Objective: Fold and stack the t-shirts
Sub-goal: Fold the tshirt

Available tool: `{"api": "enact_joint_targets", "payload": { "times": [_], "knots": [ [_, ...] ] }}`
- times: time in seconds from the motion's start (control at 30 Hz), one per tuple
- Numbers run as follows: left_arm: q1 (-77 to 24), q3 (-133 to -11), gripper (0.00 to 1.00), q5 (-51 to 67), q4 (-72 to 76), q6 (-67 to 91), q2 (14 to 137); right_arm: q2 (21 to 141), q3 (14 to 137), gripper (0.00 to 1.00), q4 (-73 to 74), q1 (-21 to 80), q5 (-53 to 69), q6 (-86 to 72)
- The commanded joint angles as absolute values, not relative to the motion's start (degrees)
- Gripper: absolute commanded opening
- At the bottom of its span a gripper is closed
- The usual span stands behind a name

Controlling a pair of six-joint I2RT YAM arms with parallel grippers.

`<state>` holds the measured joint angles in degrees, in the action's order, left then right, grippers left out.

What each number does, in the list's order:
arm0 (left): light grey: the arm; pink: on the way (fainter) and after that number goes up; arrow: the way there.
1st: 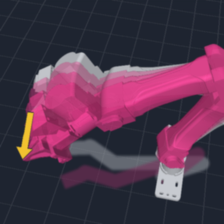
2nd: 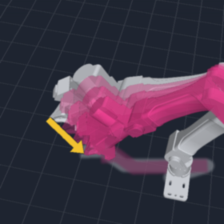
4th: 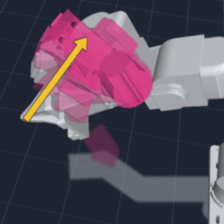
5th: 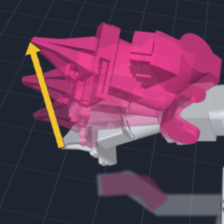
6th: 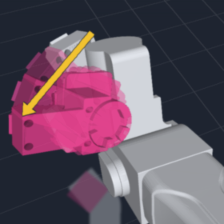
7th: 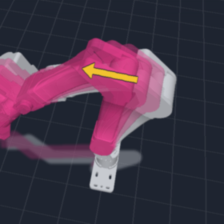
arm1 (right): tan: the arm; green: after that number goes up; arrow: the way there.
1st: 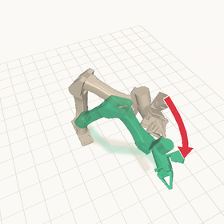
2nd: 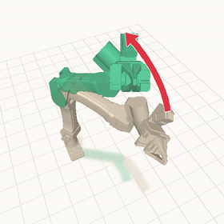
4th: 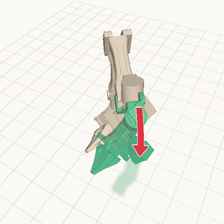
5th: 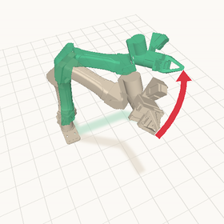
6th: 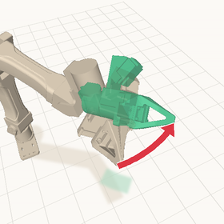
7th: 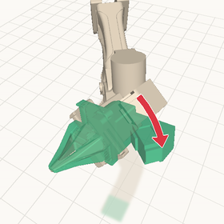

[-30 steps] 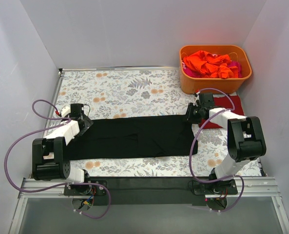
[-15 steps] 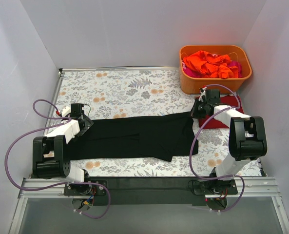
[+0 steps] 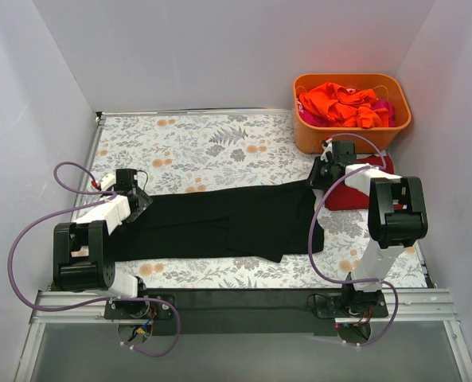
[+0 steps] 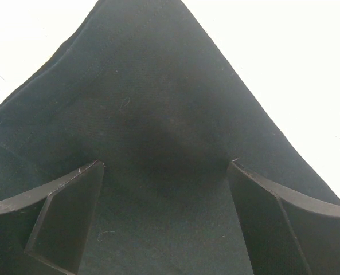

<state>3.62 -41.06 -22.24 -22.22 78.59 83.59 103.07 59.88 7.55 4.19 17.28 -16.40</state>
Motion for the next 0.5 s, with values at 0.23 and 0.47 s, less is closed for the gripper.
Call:
{"api": "enact_joint_targets", "payload": {
  "times": [0.23, 0.47],
  "knots": [
    [4.0, -43.1, 0.89, -20.7, -24.6, 78.6, 77.2, 94.6, 61.9, 0.29, 9.7, 4.5, 14.4, -14.1],
    [4.0, -44.9, 0.89, -19.8, -26.6, 78.7, 70.2, 85.9, 56.7, 0.34, 12.0, 10.7, 15.9, -17.0]
  ]
}}
